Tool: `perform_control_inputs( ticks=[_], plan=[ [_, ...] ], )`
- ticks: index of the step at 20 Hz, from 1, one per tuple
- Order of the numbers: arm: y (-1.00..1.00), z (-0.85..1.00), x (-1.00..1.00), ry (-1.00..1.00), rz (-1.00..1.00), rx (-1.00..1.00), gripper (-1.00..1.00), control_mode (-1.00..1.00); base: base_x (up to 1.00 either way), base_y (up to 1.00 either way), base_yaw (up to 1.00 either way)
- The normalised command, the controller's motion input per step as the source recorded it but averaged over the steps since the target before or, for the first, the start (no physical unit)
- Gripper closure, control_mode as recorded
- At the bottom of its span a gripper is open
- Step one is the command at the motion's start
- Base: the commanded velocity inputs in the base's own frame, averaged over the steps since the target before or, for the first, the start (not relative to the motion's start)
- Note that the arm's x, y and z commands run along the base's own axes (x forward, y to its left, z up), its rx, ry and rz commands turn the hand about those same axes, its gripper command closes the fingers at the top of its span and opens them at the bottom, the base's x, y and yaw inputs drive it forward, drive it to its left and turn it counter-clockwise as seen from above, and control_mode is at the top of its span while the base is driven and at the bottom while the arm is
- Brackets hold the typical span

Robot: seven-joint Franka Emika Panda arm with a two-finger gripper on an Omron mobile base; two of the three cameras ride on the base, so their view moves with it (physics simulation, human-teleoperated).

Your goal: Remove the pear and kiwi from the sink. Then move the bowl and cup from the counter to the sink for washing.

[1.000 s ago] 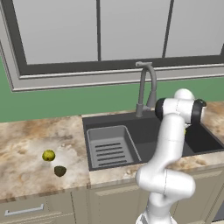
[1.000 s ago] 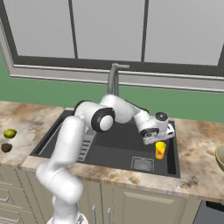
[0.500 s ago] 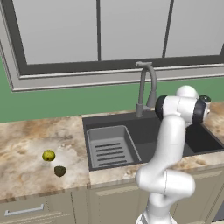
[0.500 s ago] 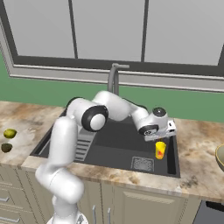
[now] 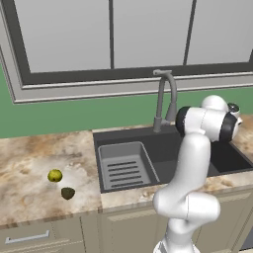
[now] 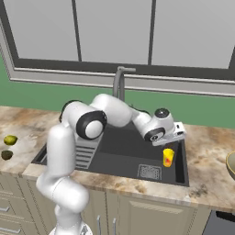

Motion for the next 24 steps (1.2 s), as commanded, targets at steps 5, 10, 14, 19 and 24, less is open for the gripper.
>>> perform_control_inputs(
  ticks=[5,10,14,19,24],
  plan=[
    [-0.18,0.25,-0.31,-0.06,-0.01,-0.13,-1.00,-1.00,0.00,0.00,0.00],
    [-0.14,0.26,-0.26,0.02,-0.06,-0.11,-1.00,-1.00,0.00,0.00,0.00],
    [-0.10,0.27,-0.25,0.15,-0.14,-0.07,-1.00,-1.00,0.00,0.00,0.00],
    [-0.03,0.35,-0.21,0.23,-0.15,-0.02,-1.00,-1.00,0.00,0.00,0.00],
    [0.00,0.31,-0.17,0.24,-0.14,-0.02,-1.00,-1.00,0.00,0.00,0.00]
  ],
)
